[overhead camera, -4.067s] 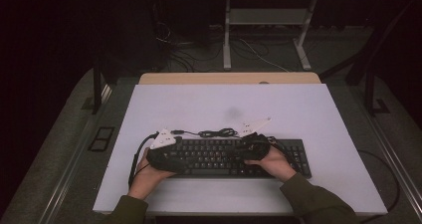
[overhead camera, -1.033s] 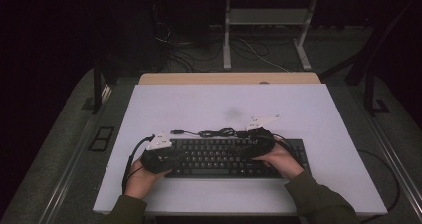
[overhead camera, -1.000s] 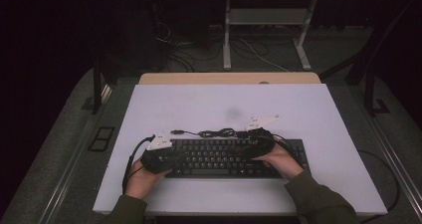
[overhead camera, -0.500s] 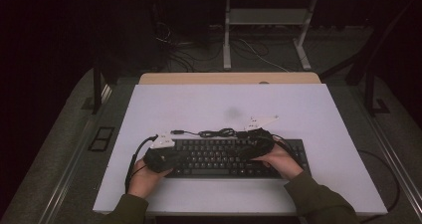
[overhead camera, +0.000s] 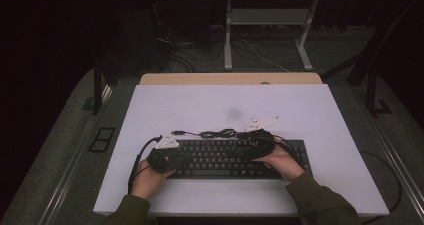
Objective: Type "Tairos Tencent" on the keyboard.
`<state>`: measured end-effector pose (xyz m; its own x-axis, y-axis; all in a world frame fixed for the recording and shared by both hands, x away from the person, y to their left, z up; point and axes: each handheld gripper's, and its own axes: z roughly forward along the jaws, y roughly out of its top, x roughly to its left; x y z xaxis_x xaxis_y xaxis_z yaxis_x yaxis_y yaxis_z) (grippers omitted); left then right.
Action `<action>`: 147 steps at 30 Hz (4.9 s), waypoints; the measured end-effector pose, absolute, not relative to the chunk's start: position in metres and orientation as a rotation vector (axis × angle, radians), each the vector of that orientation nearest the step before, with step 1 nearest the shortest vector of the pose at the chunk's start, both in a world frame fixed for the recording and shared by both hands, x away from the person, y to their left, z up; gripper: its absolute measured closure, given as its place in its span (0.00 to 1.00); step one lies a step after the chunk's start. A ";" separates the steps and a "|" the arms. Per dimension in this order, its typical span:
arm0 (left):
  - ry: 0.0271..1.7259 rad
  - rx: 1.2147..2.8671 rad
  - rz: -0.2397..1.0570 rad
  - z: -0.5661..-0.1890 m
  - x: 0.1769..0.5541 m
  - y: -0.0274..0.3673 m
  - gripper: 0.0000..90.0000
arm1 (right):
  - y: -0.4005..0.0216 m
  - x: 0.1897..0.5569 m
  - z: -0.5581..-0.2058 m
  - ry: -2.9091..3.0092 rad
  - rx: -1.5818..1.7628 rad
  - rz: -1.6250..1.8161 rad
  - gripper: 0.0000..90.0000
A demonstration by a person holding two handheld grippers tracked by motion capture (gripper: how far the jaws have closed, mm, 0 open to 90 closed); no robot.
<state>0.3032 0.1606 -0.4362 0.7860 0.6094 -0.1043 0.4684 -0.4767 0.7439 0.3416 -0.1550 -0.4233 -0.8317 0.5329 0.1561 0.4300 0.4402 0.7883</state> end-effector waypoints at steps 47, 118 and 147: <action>0.697 2.099 0.134 -0.420 0.290 0.152 0.99 | -0.160 0.342 -0.420 2.551 0.876 1.383 0.29; 0.665 2.127 0.018 -0.432 0.291 0.131 0.89 | -0.163 0.344 -0.418 2.549 0.894 1.378 0.21; 0.701 2.059 0.094 -0.428 0.293 0.136 0.34 | -0.178 0.337 -0.408 2.591 0.885 1.428 0.75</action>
<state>0.2929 0.1364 -0.4280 0.8343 0.5136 -0.2006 0.4426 -0.4068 0.7991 0.3368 -0.1779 -0.4083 -0.8344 0.5055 0.2197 0.4557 0.4084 0.7909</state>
